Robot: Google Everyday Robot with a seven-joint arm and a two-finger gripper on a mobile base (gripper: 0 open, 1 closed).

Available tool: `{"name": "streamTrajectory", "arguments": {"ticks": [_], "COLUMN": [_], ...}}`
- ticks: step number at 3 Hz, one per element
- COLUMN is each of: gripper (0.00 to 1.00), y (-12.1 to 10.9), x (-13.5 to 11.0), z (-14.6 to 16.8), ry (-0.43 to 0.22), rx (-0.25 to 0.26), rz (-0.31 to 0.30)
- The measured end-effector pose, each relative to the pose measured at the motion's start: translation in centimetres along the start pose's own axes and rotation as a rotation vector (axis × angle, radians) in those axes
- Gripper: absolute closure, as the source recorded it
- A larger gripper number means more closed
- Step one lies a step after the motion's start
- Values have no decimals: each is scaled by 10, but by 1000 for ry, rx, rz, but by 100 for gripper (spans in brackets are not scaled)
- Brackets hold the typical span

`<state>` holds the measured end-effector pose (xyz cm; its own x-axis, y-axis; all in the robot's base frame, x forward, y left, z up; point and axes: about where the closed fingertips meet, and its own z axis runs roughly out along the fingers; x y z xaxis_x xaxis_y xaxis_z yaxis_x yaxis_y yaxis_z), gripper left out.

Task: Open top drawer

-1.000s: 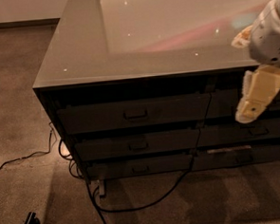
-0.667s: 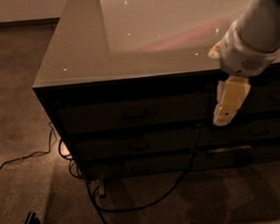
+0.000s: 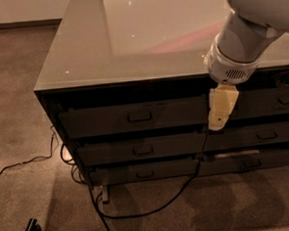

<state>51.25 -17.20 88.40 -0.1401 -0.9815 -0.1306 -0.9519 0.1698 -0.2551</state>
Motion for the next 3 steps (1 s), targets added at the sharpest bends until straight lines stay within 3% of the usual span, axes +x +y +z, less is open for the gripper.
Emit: {"name": "streamTrajectory", "arguments": {"ticks": [1, 2, 3], "gripper": [0, 0, 0], "y": [-3, -19, -18], "x": [-10, -7, -21], "z": [4, 11, 23], "ry": [-2, -92, -209], "rx": [46, 74, 46], "rz": [-42, -47, -79]}}
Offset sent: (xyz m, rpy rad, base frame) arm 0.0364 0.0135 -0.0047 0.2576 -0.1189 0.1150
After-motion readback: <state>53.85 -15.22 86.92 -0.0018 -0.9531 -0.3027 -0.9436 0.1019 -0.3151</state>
